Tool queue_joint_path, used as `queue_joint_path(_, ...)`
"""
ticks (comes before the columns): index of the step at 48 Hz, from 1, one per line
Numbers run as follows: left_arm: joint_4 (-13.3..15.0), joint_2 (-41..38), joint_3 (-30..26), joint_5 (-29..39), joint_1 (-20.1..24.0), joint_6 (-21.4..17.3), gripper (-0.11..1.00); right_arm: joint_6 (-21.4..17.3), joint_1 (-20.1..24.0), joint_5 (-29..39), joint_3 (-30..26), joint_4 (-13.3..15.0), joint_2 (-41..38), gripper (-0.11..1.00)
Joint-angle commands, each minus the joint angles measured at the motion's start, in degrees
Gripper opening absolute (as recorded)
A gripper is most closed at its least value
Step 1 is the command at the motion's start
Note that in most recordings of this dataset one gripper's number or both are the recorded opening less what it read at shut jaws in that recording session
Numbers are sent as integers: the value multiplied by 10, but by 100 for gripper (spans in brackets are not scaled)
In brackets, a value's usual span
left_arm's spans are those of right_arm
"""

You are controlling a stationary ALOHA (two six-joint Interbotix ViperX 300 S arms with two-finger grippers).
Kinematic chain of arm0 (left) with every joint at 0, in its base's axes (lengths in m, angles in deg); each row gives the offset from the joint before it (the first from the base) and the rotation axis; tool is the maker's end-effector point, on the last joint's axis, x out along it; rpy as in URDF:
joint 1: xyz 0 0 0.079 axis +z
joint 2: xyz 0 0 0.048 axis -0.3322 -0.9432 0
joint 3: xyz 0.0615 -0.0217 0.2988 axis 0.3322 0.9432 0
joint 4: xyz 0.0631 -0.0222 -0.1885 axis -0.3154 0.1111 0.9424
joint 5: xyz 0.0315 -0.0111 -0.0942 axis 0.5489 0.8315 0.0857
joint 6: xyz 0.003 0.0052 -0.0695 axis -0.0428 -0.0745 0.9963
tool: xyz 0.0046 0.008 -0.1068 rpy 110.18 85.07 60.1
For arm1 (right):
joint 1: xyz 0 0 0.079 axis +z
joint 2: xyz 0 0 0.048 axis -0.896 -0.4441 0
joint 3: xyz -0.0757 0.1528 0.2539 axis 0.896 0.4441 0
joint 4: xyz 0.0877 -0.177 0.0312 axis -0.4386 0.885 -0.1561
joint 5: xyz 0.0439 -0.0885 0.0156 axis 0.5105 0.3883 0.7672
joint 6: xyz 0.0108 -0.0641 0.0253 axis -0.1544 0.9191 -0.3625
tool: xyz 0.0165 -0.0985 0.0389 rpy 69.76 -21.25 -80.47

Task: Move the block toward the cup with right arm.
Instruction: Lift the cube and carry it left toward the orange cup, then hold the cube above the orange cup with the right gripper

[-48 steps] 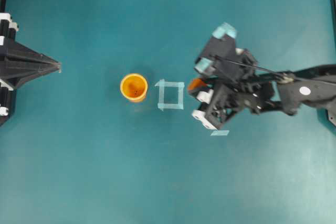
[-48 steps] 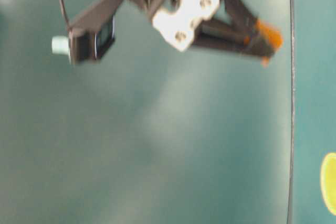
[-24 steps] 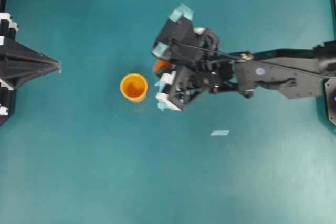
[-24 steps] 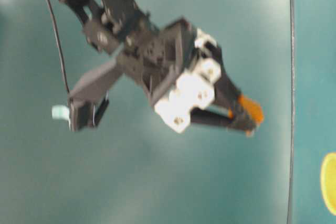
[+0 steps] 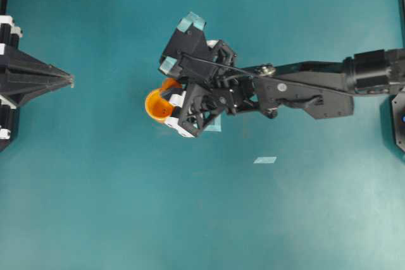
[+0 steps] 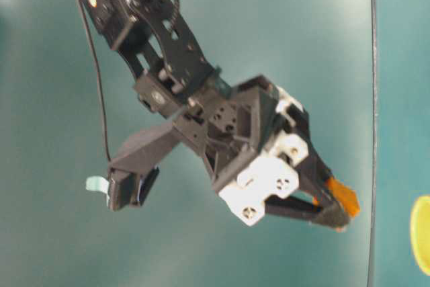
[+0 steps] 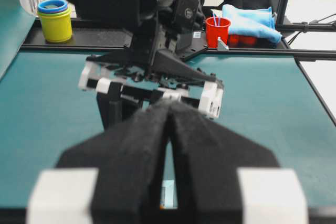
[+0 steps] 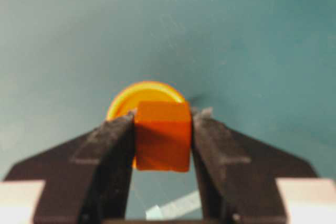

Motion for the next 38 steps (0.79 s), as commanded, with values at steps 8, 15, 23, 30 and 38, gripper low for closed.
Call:
queue_joint_path(8, 0, -3, -17, -3, 1, -2, 0, 1, -11, -26, -32, 3, -6, 39)
queue_joint_path(15, 0, -3, -17, -3, 1, -2, 0, 1, -12, -30, -42, 2, -17, 39)
queue_joint_path(23, 0, -3, -17, -3, 1, -2, 0, 0, -12, -33, -47, 2, -23, 39)
queue_joint_path(30, 0, -3, -17, -3, 1, -2, 0, 0, -12, -34, -48, 2, -24, 39)
queue_joint_path(38, 0, -2, -17, -4, 1, -2, 0, 0, -13, -34, -48, 3, -24, 39)
